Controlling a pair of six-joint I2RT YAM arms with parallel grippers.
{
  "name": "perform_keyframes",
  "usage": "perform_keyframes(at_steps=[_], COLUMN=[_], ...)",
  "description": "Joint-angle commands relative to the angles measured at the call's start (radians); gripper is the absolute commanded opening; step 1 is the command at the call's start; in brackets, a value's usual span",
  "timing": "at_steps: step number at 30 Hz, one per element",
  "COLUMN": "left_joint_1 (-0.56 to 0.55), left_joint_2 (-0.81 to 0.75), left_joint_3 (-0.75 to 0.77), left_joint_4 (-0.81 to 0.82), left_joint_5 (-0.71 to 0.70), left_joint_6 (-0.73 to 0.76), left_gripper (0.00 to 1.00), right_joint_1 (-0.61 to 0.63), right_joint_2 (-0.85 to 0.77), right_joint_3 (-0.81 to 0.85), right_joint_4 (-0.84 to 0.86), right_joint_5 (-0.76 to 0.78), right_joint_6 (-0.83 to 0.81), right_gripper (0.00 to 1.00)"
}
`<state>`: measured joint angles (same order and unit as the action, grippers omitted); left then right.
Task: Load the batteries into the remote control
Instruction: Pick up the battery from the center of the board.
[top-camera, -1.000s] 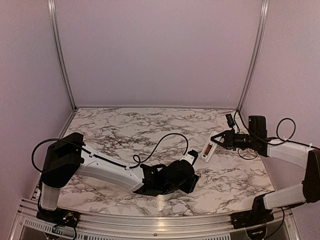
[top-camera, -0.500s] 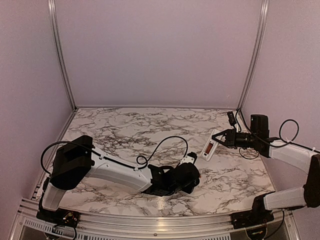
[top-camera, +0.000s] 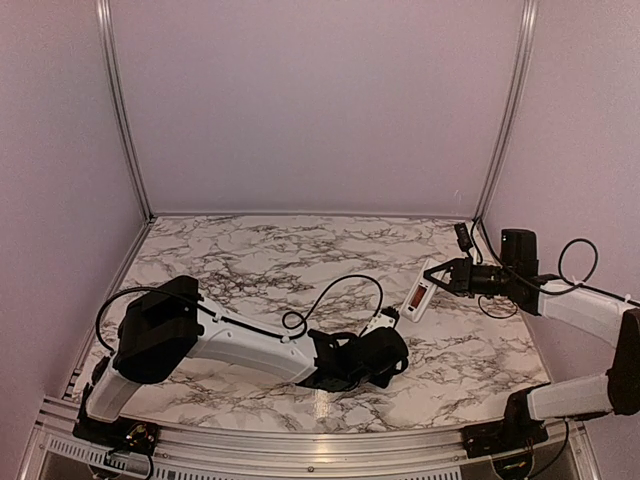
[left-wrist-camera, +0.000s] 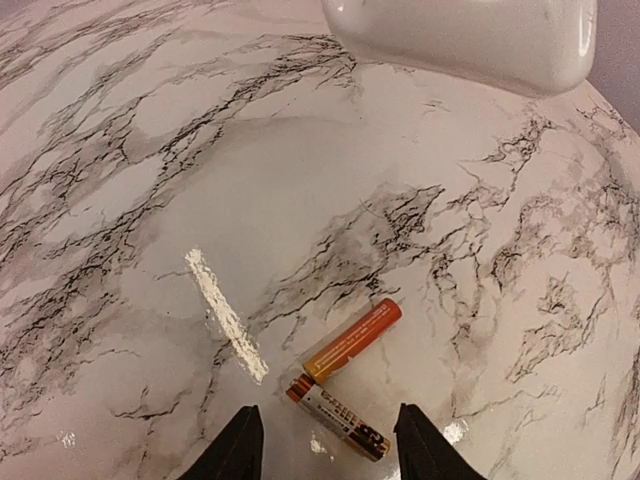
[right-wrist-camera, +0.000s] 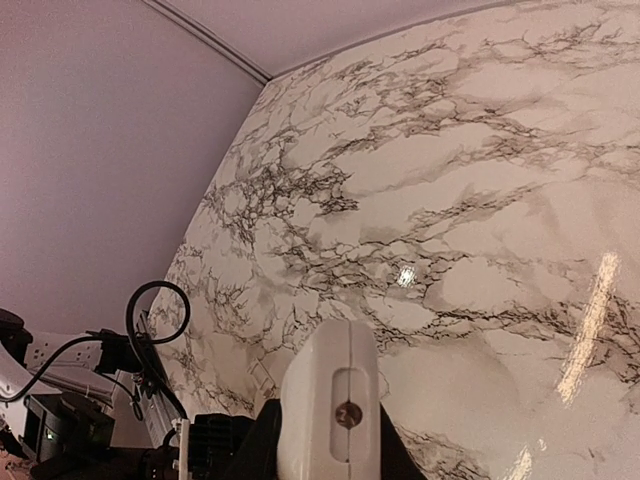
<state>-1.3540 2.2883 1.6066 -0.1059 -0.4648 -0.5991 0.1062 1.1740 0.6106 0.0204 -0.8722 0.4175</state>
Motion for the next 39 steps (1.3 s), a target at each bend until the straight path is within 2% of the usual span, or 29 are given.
perform_keyframes(at_steps=[1,7,12,15,23,28,32,39], left_joint_1=[0.0,0.0,0.0,0.003,0.051,0.091,0.135,0.188], left_joint_2=[0.053,0.07,0.051,0.028,-0.056,-0.129,-0.258,-0.542], left_joint_3=[0.059,0.085,0.076,0.044,-0.076,-0.156,-0.253,-0.49], left_joint_4=[-0.075,-0.129,-0.206,-0.228,-0.211,-0.171,-0.153,-0.139], left_joint_5=[-0.018,-0.023,-0.039,-0.046,0.001,0.014,-0.018,-0.144], left_joint_6=[0.004,0.012,0.004,-0.01,-0.01,0.04,0.029,-0.191], left_gripper=[0.47,0.44,0.38,0.31,0.0,0.0,0.0,0.0], right_joint_1=[-0.007,-0.008,-0.009,-0.009,-0.01,-0.009,-0.007,0.051], right_joint_2=[-0.001,0.007,0.013,0.012,0.019,0.031,0.039,0.066], right_joint_3=[0.006,0.007,0.008,0.008,0.002,-0.006,-0.012,-0.002], right_joint_4=[-0.002,0.004,0.012,0.012,0.019,0.035,0.048,0.071], right_joint_5=[0.0,-0.003,-0.009,-0.009,-0.02,-0.043,-0.058,-0.067], right_joint_6=[-0.007,-0.004,0.001,0.001,0.003,0.007,0.013,0.01], right_gripper=[0.0,0.0,0.0,0.0,0.0,0.0,0.0,0.0])
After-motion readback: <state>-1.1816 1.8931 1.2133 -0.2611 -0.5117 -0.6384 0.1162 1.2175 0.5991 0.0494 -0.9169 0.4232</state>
